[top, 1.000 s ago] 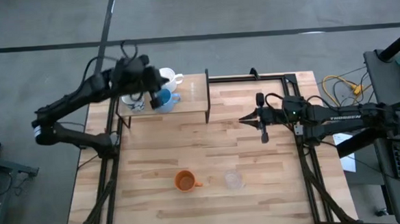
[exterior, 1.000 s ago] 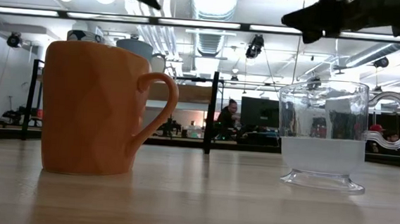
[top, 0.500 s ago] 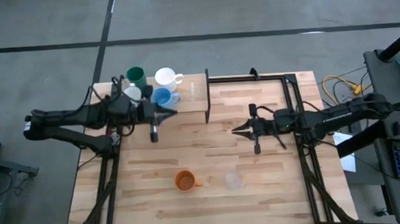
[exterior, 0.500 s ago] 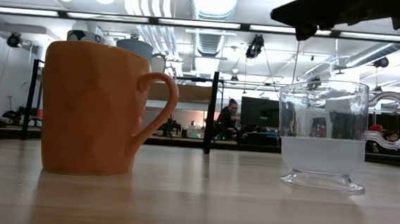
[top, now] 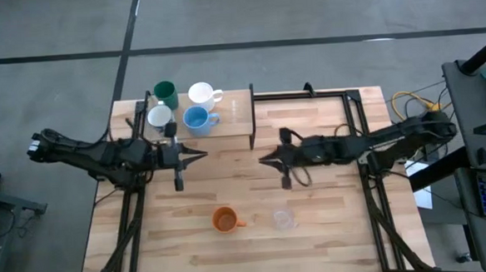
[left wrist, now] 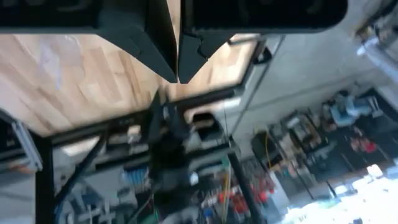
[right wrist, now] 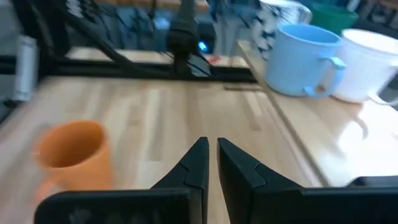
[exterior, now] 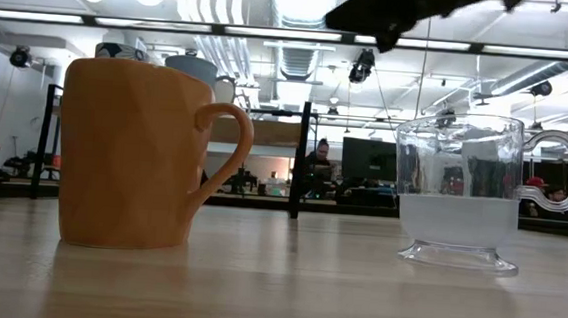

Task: Stack small to large cups/mugs on shelf
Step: Put the white mug on the shelf

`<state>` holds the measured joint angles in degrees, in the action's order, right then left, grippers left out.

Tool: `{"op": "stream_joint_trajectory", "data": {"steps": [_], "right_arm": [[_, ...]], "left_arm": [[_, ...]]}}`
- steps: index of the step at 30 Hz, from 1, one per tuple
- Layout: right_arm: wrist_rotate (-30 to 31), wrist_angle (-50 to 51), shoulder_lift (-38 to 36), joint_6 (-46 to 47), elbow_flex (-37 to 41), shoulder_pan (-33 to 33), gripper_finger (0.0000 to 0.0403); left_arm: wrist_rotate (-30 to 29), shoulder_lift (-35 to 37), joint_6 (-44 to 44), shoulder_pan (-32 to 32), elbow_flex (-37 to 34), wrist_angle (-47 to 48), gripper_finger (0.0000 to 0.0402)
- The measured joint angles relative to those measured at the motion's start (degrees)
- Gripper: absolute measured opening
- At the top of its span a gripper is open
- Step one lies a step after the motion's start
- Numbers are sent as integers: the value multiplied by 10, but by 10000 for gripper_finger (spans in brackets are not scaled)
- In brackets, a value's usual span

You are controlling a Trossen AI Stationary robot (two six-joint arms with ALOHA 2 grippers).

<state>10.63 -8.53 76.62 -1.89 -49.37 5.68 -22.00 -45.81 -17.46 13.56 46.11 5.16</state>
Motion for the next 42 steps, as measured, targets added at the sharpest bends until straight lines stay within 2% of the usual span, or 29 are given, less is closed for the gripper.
{"op": "stream_joint_trajectory", "data": {"steps": [5, 12, 21, 31, 37, 42], "right_arm": [[0, 104, 65, -22, -121, -53, 26], [-5, 175, 154, -101, -277, -137, 26], [-92, 202, 280, -181, -448, -223, 26], [-106, 248, 399, -198, -576, -266, 26], [-106, 298, 442, -205, -636, -277, 26], [-106, 308, 462, -208, -657, -277, 26]], "left_arm": [[-1, 59, -43, 0, -48, -45, 0], [-6, 128, -79, 0, -105, -84, 0], [-6, 165, -91, 0, -148, -107, 0], [-9, 198, -92, 0, -174, -107, 0], [-10, 220, -88, 0, -181, -107, 0], [-10, 228, -88, 0, -184, -107, 0]]}}
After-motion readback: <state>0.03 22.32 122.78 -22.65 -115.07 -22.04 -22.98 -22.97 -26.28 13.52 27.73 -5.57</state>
